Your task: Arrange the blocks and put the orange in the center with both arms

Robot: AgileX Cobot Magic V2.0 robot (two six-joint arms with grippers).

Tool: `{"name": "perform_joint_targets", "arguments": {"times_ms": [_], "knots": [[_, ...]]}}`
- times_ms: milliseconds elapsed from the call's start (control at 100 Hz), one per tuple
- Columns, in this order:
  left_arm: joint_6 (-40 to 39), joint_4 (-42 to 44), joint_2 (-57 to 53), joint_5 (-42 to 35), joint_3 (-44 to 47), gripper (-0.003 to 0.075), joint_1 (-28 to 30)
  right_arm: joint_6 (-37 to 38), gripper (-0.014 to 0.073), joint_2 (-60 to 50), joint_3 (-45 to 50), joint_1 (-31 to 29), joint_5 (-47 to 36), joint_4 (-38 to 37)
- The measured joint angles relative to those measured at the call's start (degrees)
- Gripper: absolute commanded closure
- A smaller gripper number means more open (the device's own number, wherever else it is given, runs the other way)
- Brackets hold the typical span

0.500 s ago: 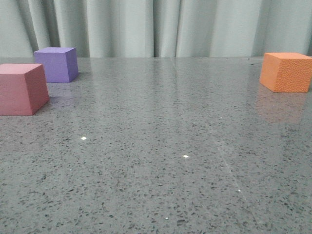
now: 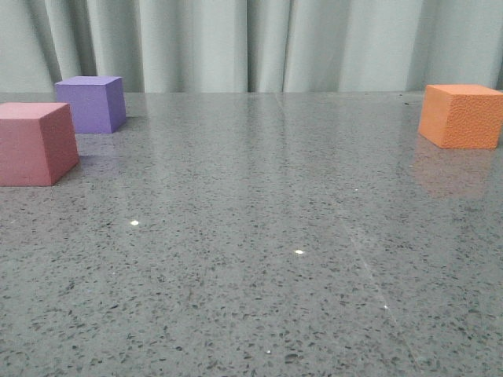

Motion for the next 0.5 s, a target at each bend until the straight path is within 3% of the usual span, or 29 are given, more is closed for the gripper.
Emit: {"name": "perform_joint_targets", "arguments": {"times_ms": [500], "knots": [[0.00,0.00,0.00,0.00,-0.10,0.0739,0.00,0.00,0.0715,0.00,0.00,0.00,-2.60,-0.35]]}}
